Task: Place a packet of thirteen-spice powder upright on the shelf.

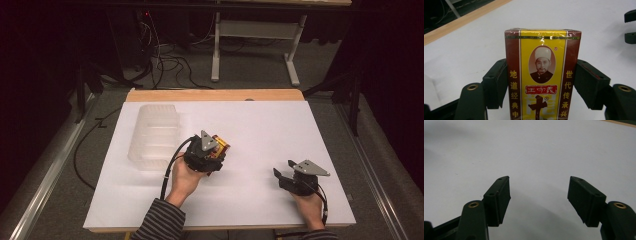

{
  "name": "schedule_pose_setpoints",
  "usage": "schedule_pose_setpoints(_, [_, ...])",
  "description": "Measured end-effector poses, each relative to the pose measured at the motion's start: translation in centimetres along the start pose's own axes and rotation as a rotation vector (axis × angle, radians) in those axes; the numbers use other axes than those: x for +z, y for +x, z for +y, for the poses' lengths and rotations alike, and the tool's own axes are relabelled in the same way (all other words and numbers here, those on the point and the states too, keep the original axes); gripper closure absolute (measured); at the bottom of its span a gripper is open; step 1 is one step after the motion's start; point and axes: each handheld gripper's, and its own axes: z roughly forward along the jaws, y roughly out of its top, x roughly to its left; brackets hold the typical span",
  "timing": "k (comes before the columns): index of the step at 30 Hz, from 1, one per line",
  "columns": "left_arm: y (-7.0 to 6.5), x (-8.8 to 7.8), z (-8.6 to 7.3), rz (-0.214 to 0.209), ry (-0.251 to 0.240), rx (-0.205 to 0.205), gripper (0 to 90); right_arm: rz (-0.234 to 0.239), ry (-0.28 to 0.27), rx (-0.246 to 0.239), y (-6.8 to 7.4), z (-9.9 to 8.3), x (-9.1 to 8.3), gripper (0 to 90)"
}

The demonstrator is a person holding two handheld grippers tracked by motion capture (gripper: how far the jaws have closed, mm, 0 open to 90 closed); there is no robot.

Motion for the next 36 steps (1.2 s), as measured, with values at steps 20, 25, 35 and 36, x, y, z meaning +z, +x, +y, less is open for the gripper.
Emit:
schedule_pose_setpoints(20, [3.2,-3.3,-0.2,0.084,-0.097,-0.108,32.9,0.004,-0.003,-0.006,-0.1,0.0,0.0,35.3])
schedule_pose_setpoints(25, [3.6,-3.6,-0.3,0.099,-0.106,-0.116,32.9,0.004,-0.006,-0.006,-0.1,0.0,0.0,35.2])
schedule_pose_setpoints(35, [4.6,-4.9,-0.1,0.147,-0.125,-0.111,32.9,0.002,-0.008,-0.008,0.0,0.0,0.0,35.2])
schedule_pose_setpoints(36, [4.7,-4.9,-0.1,0.15,-0.13,-0.116,32.9,0.003,-0.008,-0.007,0.0,0.0,0.0,35.2])
